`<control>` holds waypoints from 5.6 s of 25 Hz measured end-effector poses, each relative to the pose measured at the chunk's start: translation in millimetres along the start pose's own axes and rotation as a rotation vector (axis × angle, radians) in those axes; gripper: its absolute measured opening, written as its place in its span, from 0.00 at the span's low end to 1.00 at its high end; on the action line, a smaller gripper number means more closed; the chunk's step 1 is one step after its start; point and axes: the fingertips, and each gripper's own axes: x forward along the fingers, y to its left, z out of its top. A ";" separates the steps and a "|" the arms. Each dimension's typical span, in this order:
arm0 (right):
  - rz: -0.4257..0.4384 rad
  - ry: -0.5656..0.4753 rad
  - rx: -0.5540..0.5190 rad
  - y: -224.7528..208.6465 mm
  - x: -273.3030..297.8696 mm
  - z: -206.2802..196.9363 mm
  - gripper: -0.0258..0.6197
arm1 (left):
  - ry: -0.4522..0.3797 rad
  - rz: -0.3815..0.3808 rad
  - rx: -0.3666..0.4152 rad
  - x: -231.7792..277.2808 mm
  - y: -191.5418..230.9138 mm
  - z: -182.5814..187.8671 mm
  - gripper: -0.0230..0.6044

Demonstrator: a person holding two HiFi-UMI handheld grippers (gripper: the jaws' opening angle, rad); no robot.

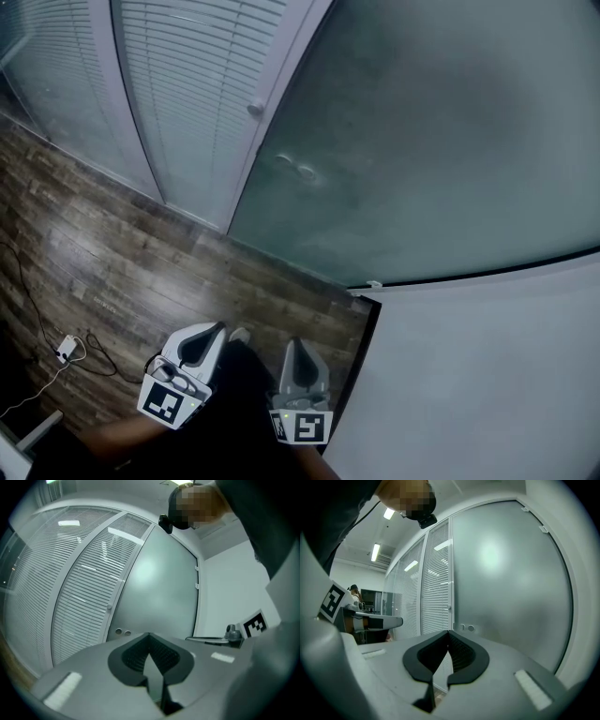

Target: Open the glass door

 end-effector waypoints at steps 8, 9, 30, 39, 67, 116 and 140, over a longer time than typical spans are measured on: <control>0.084 -0.001 0.020 -4.9 27.4 0.3 0.04 | 0.003 0.087 0.009 -0.4 15.6 1.4 0.04; 0.096 -0.004 0.018 -6.1 31.8 2.3 0.04 | -0.014 0.099 0.015 2.2 18.2 5.7 0.04; 0.266 -0.088 0.043 -66.1 152.6 -0.7 0.10 | -0.024 0.224 0.127 90.1 38.4 8.5 0.04; 0.317 -0.007 0.062 -76.8 219.2 -21.6 0.15 | -0.045 0.290 0.132 101.8 50.5 15.3 0.04; 0.259 0.080 0.087 -113.8 357.2 -68.3 0.20 | -0.060 0.588 0.154 52.5 56.1 9.4 0.04; -0.026 0.109 0.104 -122.7 391.5 -62.7 0.22 | -0.108 0.722 0.070 -33.3 93.8 30.9 0.04; 0.047 0.132 0.076 -89.7 334.1 -69.1 0.21 | -0.114 0.666 0.071 -69.6 78.2 27.8 0.04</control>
